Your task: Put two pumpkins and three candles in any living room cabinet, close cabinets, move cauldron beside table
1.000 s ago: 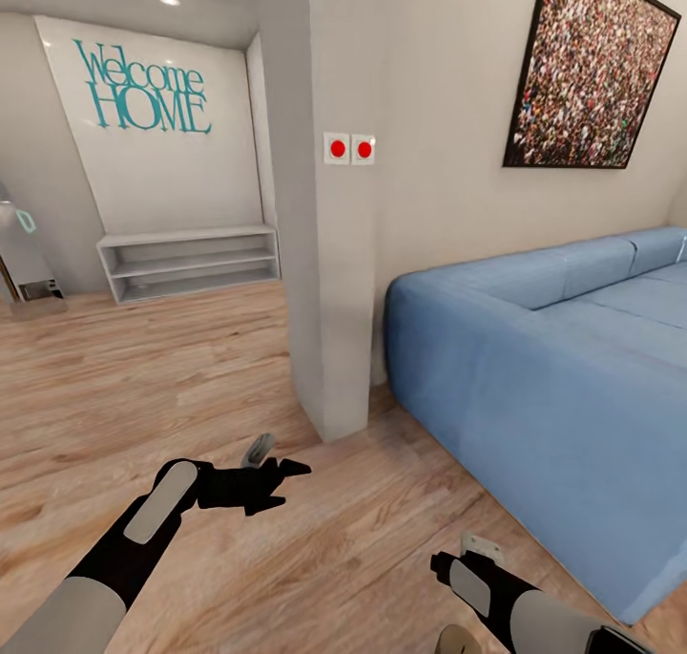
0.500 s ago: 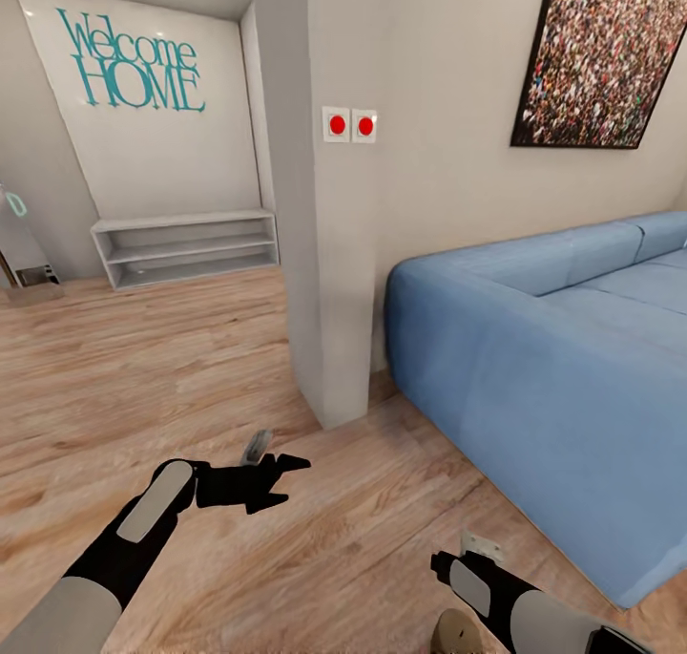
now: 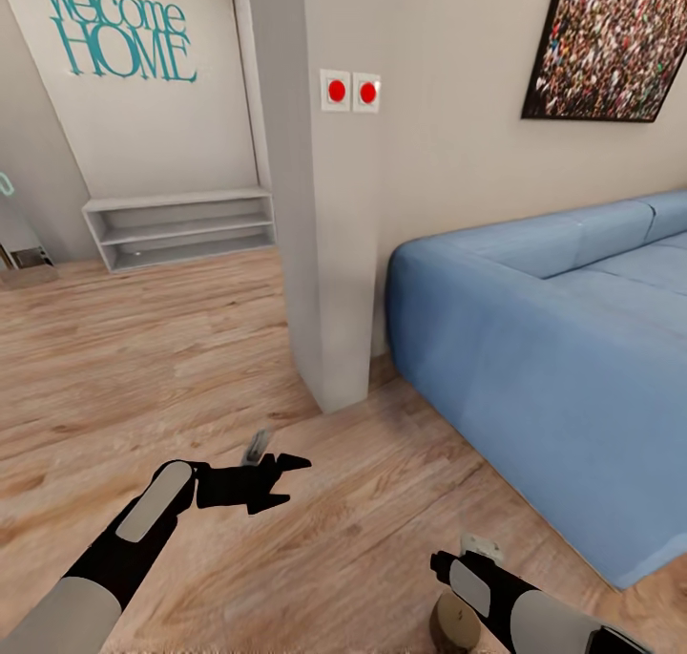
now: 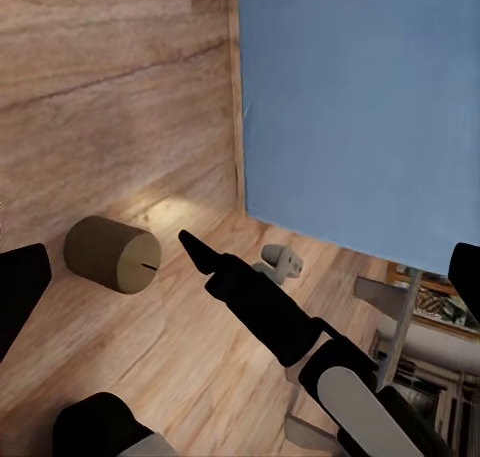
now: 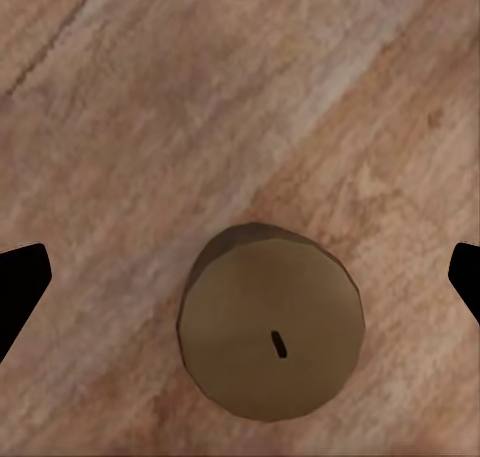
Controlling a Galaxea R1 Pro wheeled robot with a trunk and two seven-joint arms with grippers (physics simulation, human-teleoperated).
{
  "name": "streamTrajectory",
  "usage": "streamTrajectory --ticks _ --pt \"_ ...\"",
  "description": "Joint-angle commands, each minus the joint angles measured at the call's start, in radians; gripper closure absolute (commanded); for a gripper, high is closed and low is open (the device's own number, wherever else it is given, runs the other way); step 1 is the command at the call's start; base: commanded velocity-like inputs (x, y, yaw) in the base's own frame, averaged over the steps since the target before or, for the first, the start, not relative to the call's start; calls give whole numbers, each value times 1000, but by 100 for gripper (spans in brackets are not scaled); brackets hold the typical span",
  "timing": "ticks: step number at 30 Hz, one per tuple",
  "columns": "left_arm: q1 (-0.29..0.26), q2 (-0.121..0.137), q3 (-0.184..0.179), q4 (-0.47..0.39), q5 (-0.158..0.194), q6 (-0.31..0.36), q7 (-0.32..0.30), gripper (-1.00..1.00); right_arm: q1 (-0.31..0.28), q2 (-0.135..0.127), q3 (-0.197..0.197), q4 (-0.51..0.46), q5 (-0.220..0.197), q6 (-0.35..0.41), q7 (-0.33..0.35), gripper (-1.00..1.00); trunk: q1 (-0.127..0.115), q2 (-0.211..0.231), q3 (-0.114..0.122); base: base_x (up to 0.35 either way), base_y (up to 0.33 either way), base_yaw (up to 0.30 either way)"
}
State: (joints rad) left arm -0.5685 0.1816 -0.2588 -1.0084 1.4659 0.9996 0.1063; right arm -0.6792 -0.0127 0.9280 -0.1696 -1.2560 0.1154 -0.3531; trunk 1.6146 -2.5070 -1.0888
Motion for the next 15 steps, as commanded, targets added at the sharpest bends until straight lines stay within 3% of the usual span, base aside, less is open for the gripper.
streamTrajectory --ticks 1,7,15 --pt "-1 1 -2 -1 12 1 8 -100 0 -1 6 -4 -2 6 -7 -100 0 -1 -5 0 0 0" --pt "-1 3 -3 4 11 1 -71 -100 -1 -1 6 -3 -2 -18 -7 -100 3 -2 -28 0 0 0" --pt "-1 16 -11 8 10 1 -87 -100 -1 0 6 -3 -2 -37 -7 -100 6 -4 -59 0 0 0"
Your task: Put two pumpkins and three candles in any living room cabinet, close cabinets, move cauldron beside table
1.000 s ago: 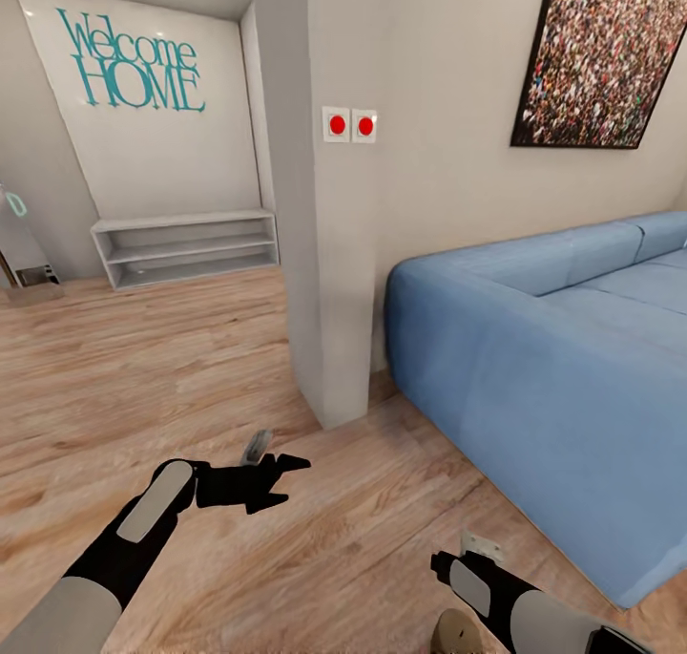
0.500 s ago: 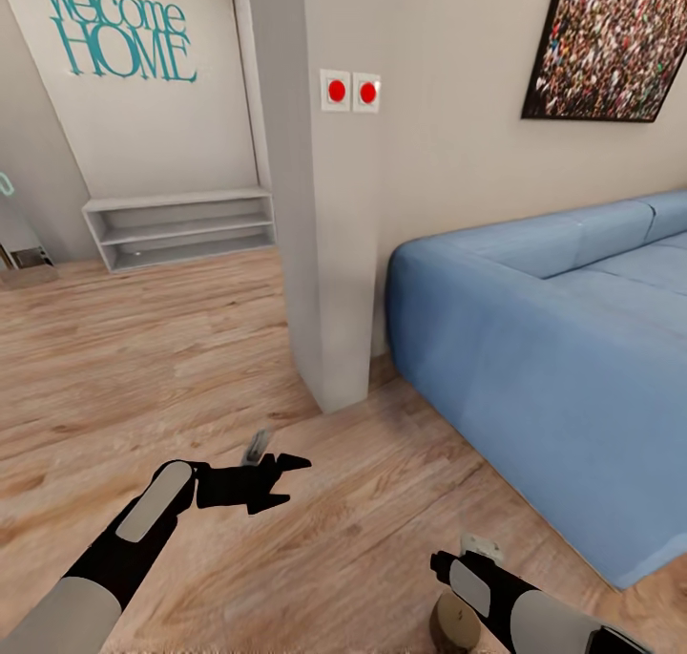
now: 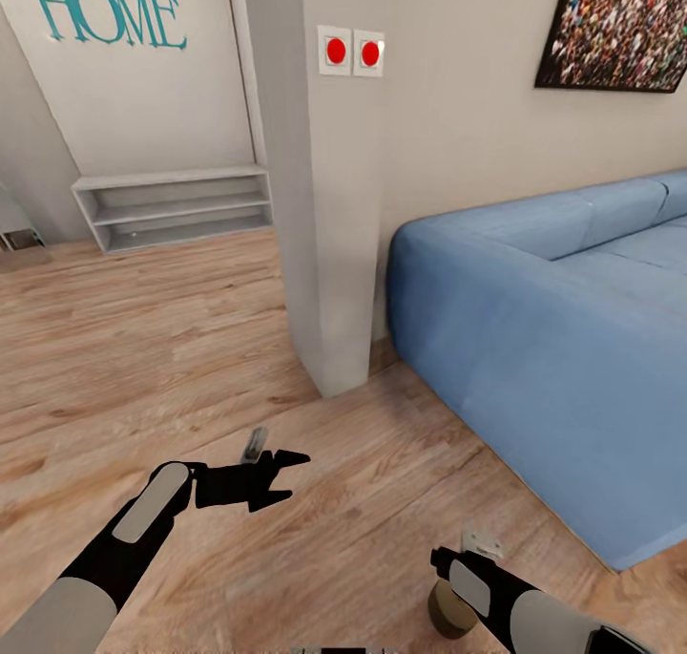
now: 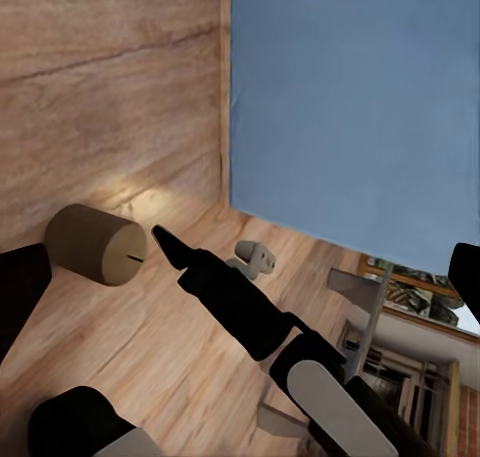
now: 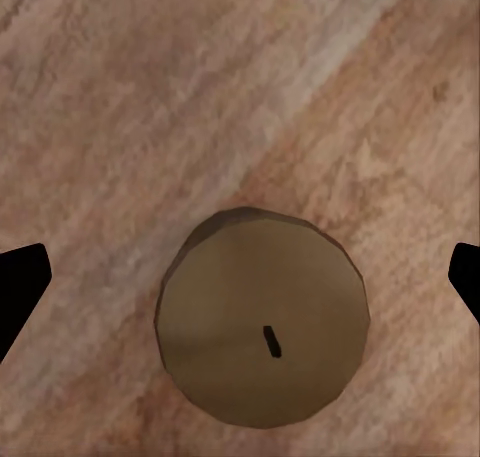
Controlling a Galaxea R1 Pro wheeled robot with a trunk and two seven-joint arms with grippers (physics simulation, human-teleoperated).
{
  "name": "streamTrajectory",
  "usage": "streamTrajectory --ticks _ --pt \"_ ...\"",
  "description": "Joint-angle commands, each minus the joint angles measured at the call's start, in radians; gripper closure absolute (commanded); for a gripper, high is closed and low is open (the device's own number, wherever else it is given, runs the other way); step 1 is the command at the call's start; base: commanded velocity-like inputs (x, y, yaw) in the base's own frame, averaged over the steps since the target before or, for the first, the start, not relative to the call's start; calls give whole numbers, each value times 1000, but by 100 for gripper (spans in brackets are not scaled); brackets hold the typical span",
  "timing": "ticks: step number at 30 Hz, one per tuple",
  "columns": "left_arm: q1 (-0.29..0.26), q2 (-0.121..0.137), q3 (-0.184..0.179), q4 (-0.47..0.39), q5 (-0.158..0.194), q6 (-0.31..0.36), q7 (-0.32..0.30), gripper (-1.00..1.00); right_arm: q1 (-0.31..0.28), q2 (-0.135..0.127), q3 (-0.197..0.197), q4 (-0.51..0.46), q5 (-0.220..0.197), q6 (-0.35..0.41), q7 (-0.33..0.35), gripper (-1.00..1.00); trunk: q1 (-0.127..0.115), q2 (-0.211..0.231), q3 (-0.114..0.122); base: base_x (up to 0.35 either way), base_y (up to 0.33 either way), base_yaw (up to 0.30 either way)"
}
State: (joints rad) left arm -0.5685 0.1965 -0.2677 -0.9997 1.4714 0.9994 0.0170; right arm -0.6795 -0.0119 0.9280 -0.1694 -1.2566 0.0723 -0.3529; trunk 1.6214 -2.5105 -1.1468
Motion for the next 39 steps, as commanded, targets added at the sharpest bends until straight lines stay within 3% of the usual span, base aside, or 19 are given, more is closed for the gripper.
streamTrajectory --ticks 1,17,23,30,34,39 --pt "-1 1 -2 0 4 1 2 -100 0 -1 6 -4 -1 6 -8 -100 0 -1 -5 0 0 0" --pt "-1 -1 -2 0 5 1 -4 -100 0 0 6 -4 -1 0 -8 -100 7 -4 -67 0 0 0" --pt "-1 3 -15 1 4 1 -77 -100 0 1 6 -4 2 -15 -8 -100 7 -4 -67 0 0 0" --pt "-1 28 -31 -2 7 2 -96 -100 0 1 6 -4 7 -23 -8 -100 9 -5 -78 0 0 0" --pt "-1 34 -33 -1 5 2 -185 -100 0 2 6 -4 15 -23 -8 -100 11 -6 -94 0 0 0" --pt "-1 63 -58 1 1 1 -279 -100 0 3 5 -4 18 -23 -9 -100 11 -6 -94 0 0 0"
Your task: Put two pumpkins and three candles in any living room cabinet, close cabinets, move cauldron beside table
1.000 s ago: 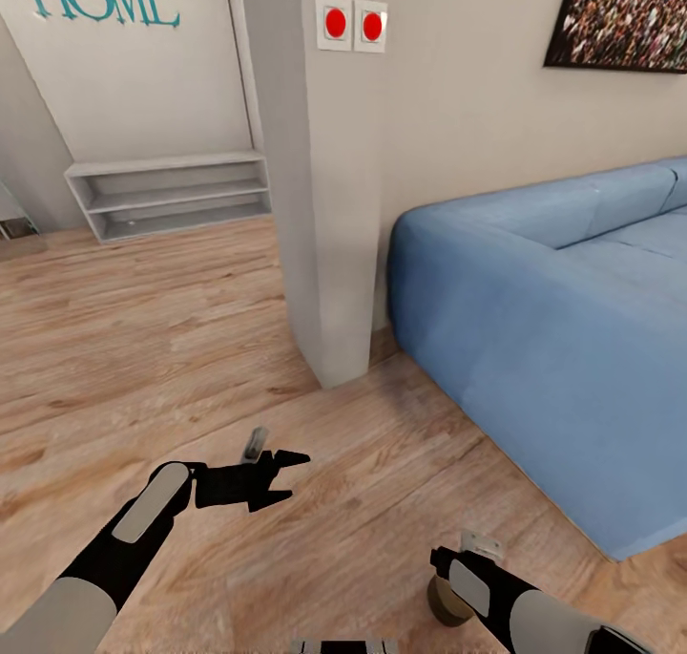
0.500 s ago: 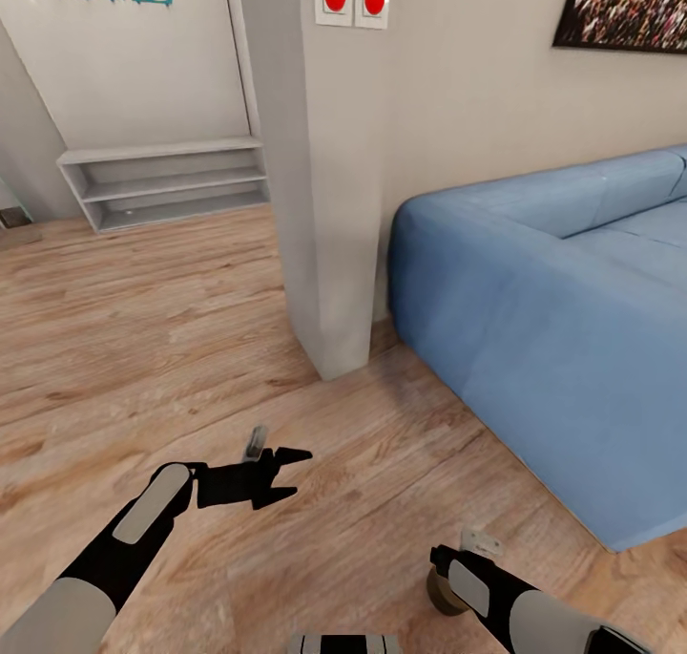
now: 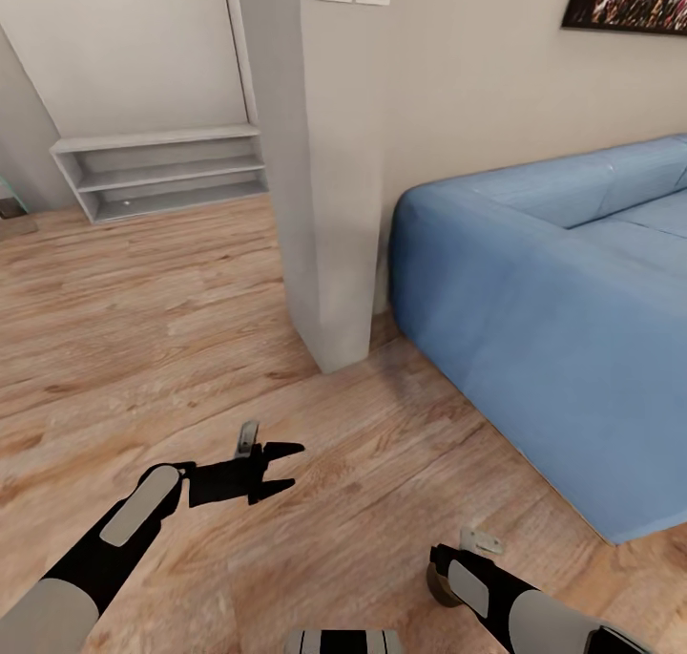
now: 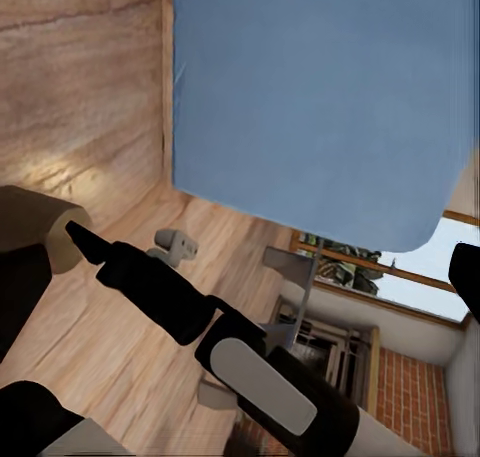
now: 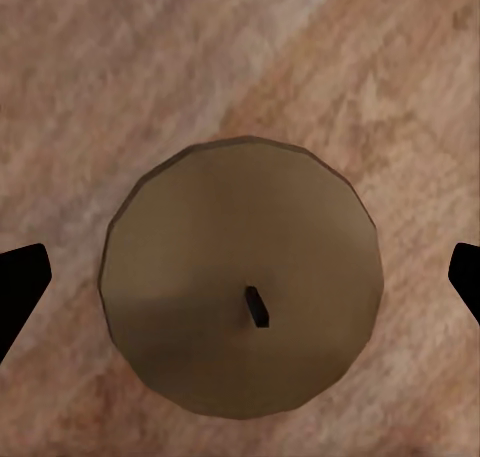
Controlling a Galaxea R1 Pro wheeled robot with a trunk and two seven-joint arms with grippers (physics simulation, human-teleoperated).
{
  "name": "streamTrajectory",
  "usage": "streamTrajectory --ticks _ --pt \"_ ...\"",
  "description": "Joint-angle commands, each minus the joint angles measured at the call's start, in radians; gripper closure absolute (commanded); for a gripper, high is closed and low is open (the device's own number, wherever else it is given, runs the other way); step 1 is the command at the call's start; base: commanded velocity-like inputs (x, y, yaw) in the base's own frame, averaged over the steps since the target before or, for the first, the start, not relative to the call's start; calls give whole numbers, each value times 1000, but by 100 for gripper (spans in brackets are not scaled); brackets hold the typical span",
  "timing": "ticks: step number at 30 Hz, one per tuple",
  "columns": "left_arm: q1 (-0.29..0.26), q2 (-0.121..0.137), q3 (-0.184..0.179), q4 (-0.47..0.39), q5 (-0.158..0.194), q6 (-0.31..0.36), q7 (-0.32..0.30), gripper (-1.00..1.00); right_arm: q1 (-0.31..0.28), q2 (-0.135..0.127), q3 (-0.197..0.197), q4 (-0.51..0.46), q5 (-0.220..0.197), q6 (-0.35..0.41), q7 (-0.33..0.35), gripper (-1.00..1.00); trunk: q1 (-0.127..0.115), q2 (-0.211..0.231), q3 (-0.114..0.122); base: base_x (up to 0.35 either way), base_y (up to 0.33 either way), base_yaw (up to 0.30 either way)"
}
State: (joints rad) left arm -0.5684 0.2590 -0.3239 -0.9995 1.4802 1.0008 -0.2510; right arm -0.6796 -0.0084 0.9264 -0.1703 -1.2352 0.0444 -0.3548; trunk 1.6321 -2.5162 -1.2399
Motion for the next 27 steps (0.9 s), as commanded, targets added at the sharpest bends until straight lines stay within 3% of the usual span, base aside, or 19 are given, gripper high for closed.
streamTrajectory --ticks 1,21,27 --pt "-1 4 -6 1 -7 0 -18 -100 0 -1 7 -3 -3 5 -7 -100 0 0 -1 0 0 0" --pt "-1 11 -12 1 -5 -1 -31 -100 0 -2 7 -3 -3 5 -7 -100 0 0 -1 61 -5 0" --pt "-1 11 -12 1 -5 -1 -35 -100 -1 -2 7 -3 -3 4 -7 -100 3 -2 -24 2 0 0"
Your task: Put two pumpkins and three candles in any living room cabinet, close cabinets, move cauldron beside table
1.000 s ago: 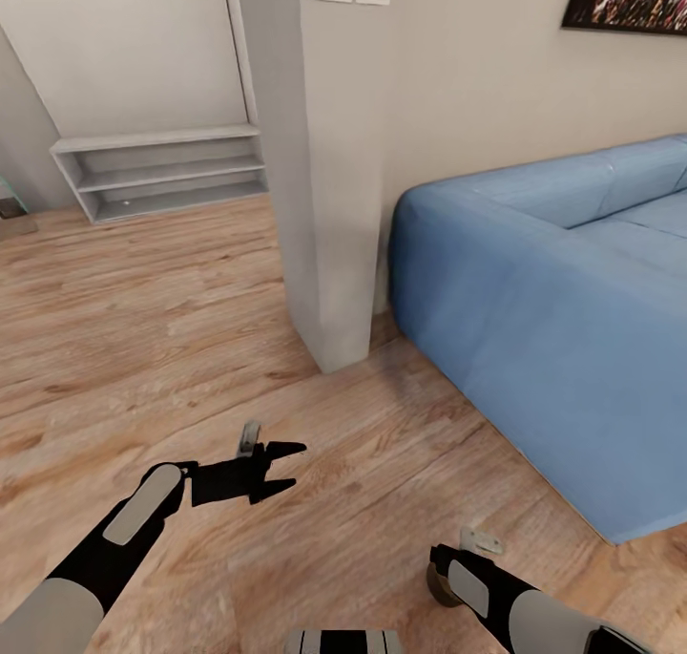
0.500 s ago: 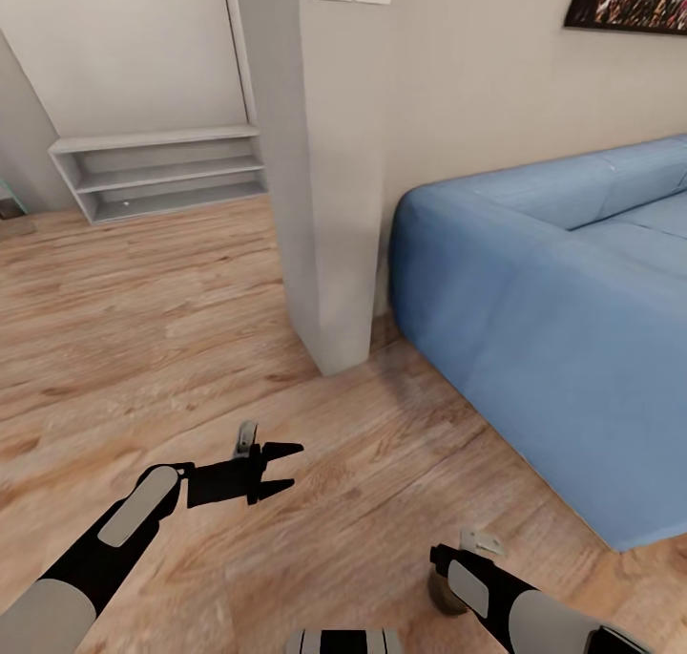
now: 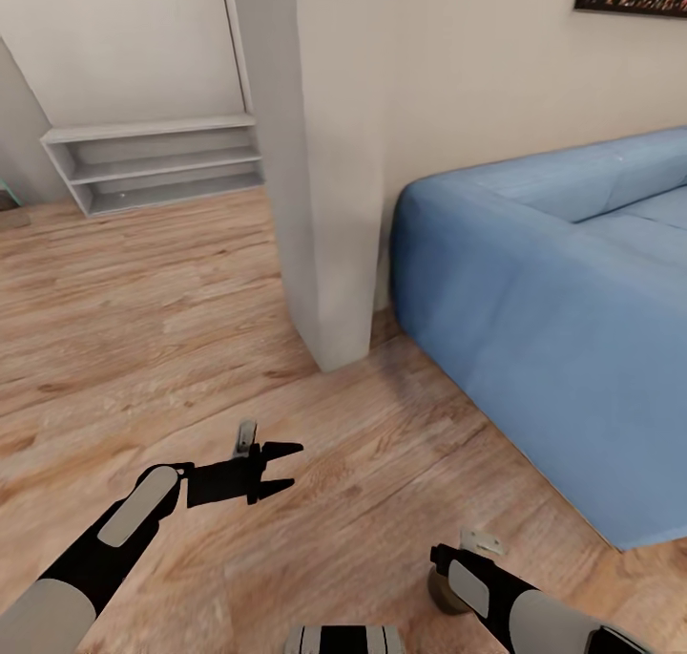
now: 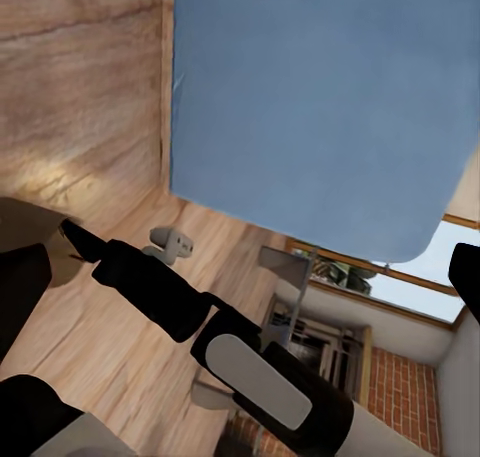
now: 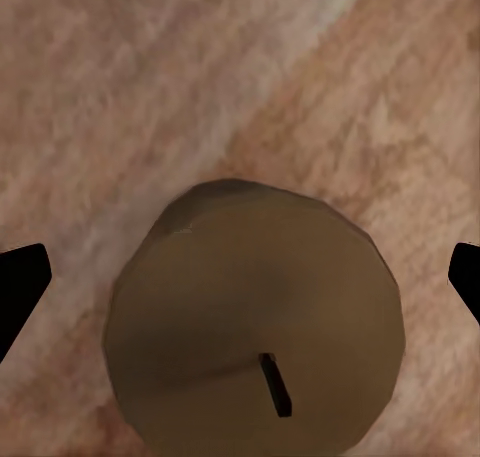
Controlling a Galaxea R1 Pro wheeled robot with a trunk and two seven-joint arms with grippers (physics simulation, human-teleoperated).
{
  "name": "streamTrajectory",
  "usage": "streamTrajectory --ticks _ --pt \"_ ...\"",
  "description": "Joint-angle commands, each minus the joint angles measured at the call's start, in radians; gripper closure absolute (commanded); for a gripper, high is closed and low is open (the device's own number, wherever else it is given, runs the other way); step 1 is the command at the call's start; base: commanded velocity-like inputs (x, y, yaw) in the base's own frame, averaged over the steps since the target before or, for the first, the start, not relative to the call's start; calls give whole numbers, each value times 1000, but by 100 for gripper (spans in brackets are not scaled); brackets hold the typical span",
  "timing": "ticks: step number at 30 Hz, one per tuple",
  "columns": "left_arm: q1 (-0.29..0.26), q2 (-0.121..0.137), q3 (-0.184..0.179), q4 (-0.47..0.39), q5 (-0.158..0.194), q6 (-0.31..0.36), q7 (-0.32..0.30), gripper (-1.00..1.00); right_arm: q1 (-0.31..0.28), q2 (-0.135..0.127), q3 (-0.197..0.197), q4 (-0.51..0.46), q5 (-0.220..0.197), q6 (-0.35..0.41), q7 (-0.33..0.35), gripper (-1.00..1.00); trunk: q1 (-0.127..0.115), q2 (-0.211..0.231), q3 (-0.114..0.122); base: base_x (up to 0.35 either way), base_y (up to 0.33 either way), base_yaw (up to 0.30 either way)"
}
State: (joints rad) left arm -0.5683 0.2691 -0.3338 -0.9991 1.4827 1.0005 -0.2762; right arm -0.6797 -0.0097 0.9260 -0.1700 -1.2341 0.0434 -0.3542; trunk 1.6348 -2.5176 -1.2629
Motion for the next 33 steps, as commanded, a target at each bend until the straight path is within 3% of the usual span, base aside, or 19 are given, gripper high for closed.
streamTrajectory --ticks 1,6,9,17,33 --pt "-1 1 -2 1 -7 0 -17 -100 0 -1 8 -3 -4 4 -7 -100 0 -1 -5 0 0 0" --pt "-1 3 -2 1 -8 0 -60 -100 0 0 8 -3 -4 3 -8 -100 2 -2 -24 0 0 0" --pt "-1 4 -2 1 -8 0 -66 -100 -1 -1 8 -3 -4 -6 -7 -100 2 -2 -24 0 0 0" --pt "-1 3 -2 1 -11 0 -67 -100 -1 0 8 -3 -4 -9 -7 -100 6 -4 -55 0 0 0" --pt "-1 3 -3 1 -12 0 -67 -100 -1 0 8 -3 6 -9 -6 -100 6 -4 -55 0 0 0"
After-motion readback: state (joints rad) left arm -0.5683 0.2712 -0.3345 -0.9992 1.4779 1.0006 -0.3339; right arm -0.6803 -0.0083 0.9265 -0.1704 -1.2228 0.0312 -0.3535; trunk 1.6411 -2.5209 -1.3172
